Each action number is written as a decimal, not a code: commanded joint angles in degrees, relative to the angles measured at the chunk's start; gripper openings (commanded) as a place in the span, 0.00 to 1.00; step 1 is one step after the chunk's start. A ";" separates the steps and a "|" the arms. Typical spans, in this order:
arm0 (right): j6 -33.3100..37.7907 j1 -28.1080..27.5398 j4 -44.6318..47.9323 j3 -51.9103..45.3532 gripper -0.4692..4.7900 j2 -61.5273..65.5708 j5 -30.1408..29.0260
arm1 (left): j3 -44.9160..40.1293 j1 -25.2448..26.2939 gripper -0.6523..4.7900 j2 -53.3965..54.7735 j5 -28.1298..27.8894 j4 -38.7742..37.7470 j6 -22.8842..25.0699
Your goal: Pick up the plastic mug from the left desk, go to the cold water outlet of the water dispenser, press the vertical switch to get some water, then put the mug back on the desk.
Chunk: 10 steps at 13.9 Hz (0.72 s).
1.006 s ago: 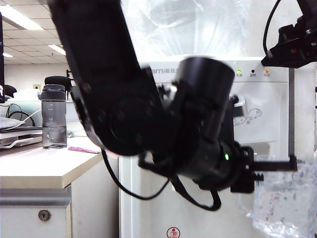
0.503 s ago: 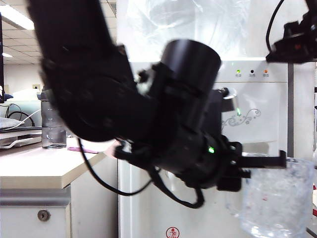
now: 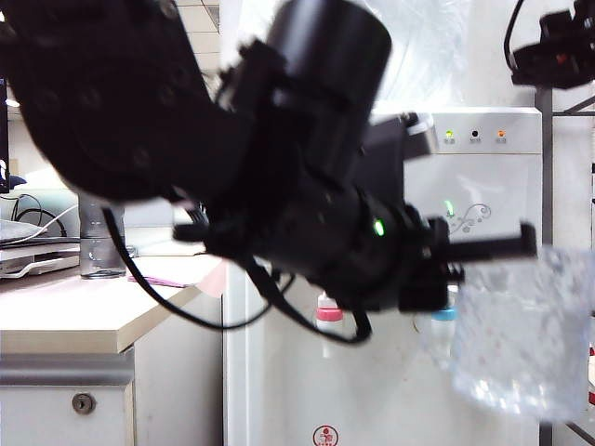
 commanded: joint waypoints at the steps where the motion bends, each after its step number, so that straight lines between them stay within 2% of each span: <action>1: 0.92 0.02 1.01 0.98 0.08 -0.20 -0.13 | -1.03 -0.11 0.11 -4.35 -0.09 2.75 -0.20; 7: 2.01 0.02 1.22 2.16 0.08 -0.94 -0.04 | -1.20 -0.11 0.11 -12.00 -0.35 -4.59 -0.17; 10: 3.72 -0.83 1.22 2.54 0.08 -1.75 0.28 | -1.22 -0.11 0.11 -16.22 -2.64 -8.00 -0.20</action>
